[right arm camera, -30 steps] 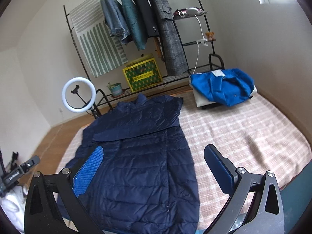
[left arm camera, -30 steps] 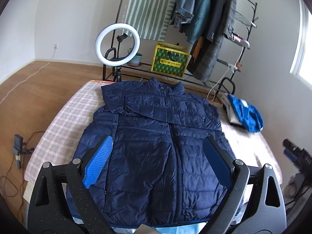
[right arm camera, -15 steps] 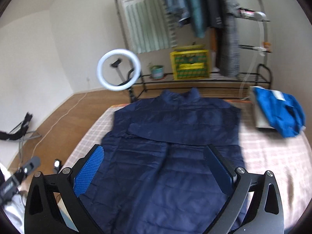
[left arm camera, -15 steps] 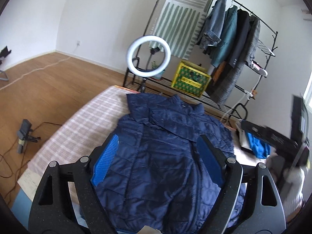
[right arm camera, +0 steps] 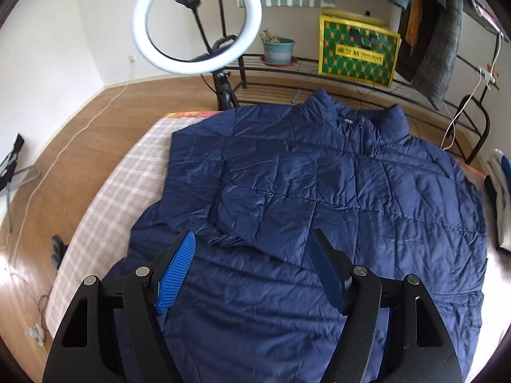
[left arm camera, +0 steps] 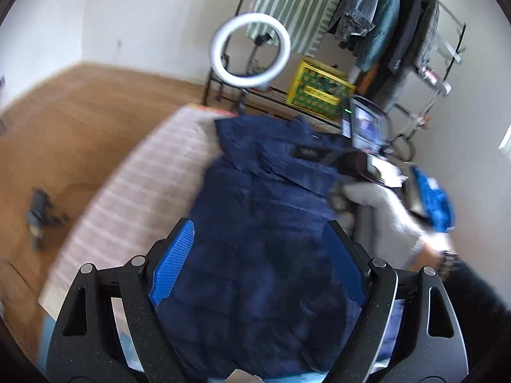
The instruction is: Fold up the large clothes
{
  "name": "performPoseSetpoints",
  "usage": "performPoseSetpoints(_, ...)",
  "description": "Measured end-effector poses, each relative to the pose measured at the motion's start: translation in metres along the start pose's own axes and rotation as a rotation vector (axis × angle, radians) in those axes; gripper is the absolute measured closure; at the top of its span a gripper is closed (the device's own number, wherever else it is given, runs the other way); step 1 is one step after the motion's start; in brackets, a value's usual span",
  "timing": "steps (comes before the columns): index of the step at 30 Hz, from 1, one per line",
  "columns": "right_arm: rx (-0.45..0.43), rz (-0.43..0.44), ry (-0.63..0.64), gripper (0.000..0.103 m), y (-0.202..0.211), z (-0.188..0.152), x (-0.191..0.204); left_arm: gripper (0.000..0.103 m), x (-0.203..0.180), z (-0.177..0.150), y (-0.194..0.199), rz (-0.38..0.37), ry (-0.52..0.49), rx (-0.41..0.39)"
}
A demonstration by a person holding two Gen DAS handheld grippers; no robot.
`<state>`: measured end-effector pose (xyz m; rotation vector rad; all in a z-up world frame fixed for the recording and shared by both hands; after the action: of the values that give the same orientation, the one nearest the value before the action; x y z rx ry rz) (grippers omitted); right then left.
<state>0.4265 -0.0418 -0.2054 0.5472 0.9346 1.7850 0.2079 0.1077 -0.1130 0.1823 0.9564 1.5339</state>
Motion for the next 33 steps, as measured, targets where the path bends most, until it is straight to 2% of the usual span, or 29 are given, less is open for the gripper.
performPoseSetpoints(1,-0.005,0.015,0.000,0.030,-0.007,0.001,-0.002,0.018,0.005,0.009,-0.007,0.050,-0.025,-0.032)
performPoseSetpoints(3,0.008,0.002,-0.002,0.030,-0.023,0.004,-0.006,0.018,0.014,0.022,-0.023,0.089,-0.031,-0.066)
performPoseSetpoints(5,0.023,-0.004,-0.013,0.030,-0.037,0.005,-0.007,0.018,0.023,0.023,-0.043,0.125,-0.051,-0.057)
performPoseSetpoints(6,0.028,-0.010,-0.022,0.030,-0.042,0.004,-0.009,0.023,0.026,0.020,-0.051,0.135,-0.054,-0.041)
performPoseSetpoints(9,0.008,-0.004,-0.027,0.030,-0.040,-0.003,-0.009,0.026,0.025,0.014,-0.060,0.116,-0.068,-0.014)
performPoseSetpoints(12,-0.017,-0.027,-0.005,0.030,-0.022,-0.013,-0.009,0.025,0.008,0.015,-0.047,0.112,-0.123,-0.070)
performPoseSetpoints(15,-0.055,-0.024,-0.032,0.030,0.010,-0.024,-0.016,0.023,-0.012,0.016,-0.030,0.084,-0.152,-0.100)
performPoseSetpoints(19,-0.097,-0.024,-0.081,0.030,0.067,-0.039,-0.031,0.022,-0.038,0.010,-0.007,0.032,-0.171,-0.103)
performPoseSetpoints(23,-0.164,-0.106,-0.058,0.030,0.138,-0.048,-0.042,0.021,-0.066,0.003,0.019,-0.012,-0.214,-0.129)
performPoseSetpoints(25,-0.205,-0.146,-0.043,0.023,0.180,-0.057,-0.048,0.011,-0.079,-0.003,0.033,-0.040,-0.229,-0.136)
performPoseSetpoints(26,-0.221,-0.163,-0.046,0.022,0.198,-0.063,-0.052,0.010,-0.084,-0.006,0.041,-0.057,-0.234,-0.139)
performPoseSetpoints(30,-0.282,-0.236,-0.058,0.021,0.267,-0.096,-0.069,0.001,-0.102,-0.019,0.069,-0.107,-0.230,-0.149)
performPoseSetpoints(33,-0.319,-0.300,-0.069,0.016,0.309,-0.125,-0.080,0.000,-0.113,-0.030,0.083,-0.137,-0.232,-0.147)
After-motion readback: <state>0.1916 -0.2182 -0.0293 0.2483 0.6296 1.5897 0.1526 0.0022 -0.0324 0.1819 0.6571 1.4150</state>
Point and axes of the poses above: each gripper's, at about its wrist camera, not at the fingertips, and y roughly against the way its jaws point, x to its left, z to its top, the point moved 9 cm from there along -y, roughly the way its jaws point, and after that the axes turned 14 degrees about y, right-handed, at the moved point
